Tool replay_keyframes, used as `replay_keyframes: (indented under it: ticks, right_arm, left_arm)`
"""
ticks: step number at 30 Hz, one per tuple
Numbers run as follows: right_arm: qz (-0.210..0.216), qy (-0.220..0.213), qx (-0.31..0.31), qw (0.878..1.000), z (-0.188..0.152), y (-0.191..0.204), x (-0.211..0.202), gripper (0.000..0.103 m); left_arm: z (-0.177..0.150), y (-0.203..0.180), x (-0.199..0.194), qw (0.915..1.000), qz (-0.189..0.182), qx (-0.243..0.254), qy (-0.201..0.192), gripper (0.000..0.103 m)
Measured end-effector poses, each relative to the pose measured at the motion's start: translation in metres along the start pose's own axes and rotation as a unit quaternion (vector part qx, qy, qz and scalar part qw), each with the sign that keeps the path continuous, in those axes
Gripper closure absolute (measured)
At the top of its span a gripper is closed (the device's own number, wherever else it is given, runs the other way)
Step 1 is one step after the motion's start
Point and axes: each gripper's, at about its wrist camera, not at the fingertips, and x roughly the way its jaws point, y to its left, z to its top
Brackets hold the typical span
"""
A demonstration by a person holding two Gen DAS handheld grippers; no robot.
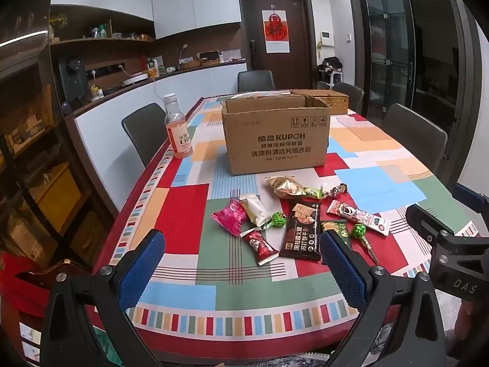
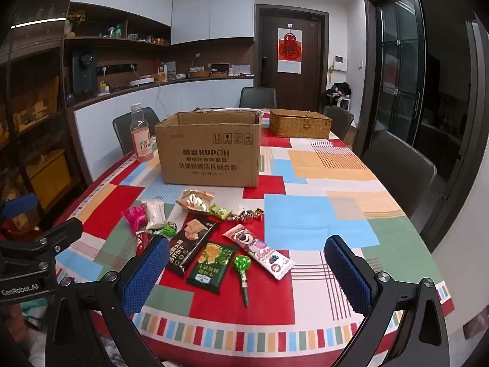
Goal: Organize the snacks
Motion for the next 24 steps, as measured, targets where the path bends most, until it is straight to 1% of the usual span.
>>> replay_keyframes:
  ticks: [2, 4, 5, 12, 15, 20, 24]
  right_arm:
    - [0.0, 0.002, 0.0, 1.0, -0.0001, -0.0004, 0.0, 0.001]
    - [-0.001, 0.001, -0.001, 1.0, -0.0004, -0.0006, -0.0002, 0.001]
    - [-0.001, 0.001, 0.0, 1.0, -0.0005, -0.0007, -0.0002, 0.001]
    - [0.001, 0.002, 0.002, 1.0, 0.0021, -0.0011, -0.0017, 0.001]
    - [0.001, 0.003, 0.004, 1.0, 0.0052, -0.0012, -0.0034, 0.001]
    - [0.002, 0.004, 0.007, 1.0, -0.0039, -0.0035, 0.0004, 0.001]
    - [0.003, 0.006, 0.007, 1.0, -0.0007, -0.0025, -0.0016, 0.001]
  left_arm:
    - [0.0012, -0.0004, 0.0019, 0.9999, -0.002, -0.001, 0.011, 0.0]
    - [0.0008, 0.004, 0.0041, 0.9999, -0.002, -0.002, 0.011, 0.0]
    - [-0.0007, 0.003, 0.0021, 1.0, -0.001, -0.004, 0.005, 0.0]
    - [0.0003, 0.0054, -0.0008, 1.0, 0.0, -0.006, 0.008, 0.0]
    - [-0.0008, -0.0005, -0.0009, 1.0, 0.001, -0.002, 0.004, 0.0]
    - [-0.001, -0.0017, -0.0009, 1.0, 0.001, -0.002, 0.003, 0.0]
    - [-0.0009, -0.0025, -0.0012, 1.0, 0.002, -0.002, 0.003, 0.0]
